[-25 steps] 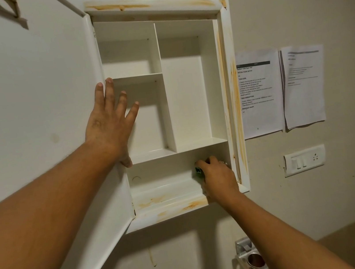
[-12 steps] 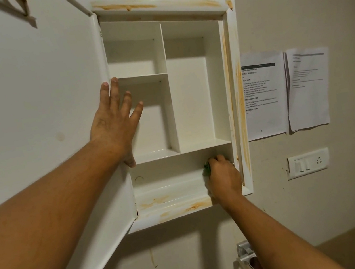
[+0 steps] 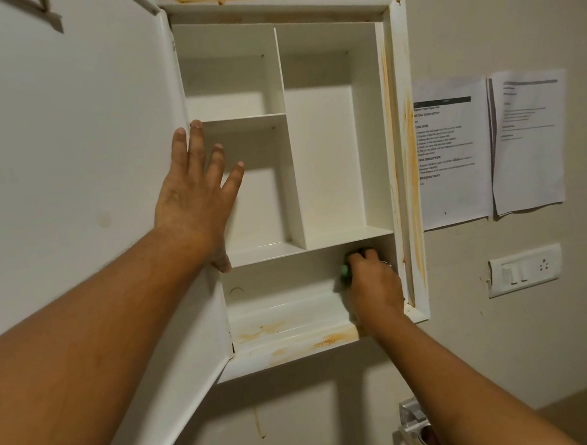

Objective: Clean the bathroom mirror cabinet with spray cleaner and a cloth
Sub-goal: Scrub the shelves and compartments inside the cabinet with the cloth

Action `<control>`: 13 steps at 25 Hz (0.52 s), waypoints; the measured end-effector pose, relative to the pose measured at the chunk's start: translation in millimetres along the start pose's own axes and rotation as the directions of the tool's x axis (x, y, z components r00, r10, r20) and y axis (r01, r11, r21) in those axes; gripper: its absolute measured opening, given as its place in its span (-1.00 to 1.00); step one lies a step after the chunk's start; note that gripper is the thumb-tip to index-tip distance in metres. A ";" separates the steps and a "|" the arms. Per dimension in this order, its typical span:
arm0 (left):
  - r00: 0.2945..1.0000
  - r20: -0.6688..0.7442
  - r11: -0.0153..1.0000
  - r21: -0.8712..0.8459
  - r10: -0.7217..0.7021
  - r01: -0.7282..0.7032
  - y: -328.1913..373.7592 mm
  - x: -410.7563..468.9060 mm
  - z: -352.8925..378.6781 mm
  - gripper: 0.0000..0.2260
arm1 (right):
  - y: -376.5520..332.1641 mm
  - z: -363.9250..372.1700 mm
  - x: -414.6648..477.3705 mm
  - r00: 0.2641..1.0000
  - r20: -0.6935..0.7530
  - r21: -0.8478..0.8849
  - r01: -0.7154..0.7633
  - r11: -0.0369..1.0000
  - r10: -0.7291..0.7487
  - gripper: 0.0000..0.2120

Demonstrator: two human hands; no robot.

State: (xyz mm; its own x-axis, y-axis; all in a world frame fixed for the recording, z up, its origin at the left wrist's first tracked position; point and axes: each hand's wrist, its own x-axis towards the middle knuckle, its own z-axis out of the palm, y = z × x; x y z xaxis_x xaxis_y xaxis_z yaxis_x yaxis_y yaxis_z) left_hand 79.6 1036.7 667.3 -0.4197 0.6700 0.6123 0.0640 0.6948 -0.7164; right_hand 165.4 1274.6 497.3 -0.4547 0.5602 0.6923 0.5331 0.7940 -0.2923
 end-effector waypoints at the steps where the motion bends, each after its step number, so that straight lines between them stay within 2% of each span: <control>1: 1.000 0.004 1.000 0.004 -0.001 0.001 0.3 -0.1 0.3 0.38 | -0.9 0.6 -0.1 0.999 -0.008 -0.009 -0.032 0.999 0.032 -0.74; 5: 1.000 -0.002 1.000 0.004 -0.003 0.003 0.6 0.8 1.6 0.39 | -3.1 -0.3 8.5 0.994 0.073 -0.042 -0.082 0.996 0.085 -0.90; 7: 1.000 0.001 1.000 0.001 0.001 -0.001 1.1 0.2 -1.6 0.38 | -1.2 -4.8 12.1 0.990 0.128 0.007 -0.054 0.999 0.053 -0.91; 9: 0.999 0.035 1.000 0.006 -0.003 0.003 0.8 -2.5 -5.4 0.37 | -11.8 -5.4 6.2 0.982 0.160 0.250 0.054 0.967 -0.096 -0.89; 11: 0.999 0.039 1.000 0.010 -0.007 0.007 0.7 -3.9 -6.6 0.37 | -39.2 -4.7 -9.7 0.952 0.128 0.483 0.186 0.856 -0.279 -0.73; 13: 0.999 0.037 1.000 0.009 -0.007 0.007 1.0 -4.4 -6.6 0.38 | -72.1 3.0 -23.2 0.866 0.054 0.443 0.426 0.789 -0.498 -0.59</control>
State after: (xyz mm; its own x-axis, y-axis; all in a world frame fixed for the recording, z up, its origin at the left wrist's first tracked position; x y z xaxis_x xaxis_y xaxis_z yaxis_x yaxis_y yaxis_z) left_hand 87.5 1036.2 666.0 -0.4538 0.6547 0.6045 0.0528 0.6970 -0.7152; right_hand 135.4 1205.0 500.4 -0.6976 0.1028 0.7090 -0.0890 0.9696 -0.2281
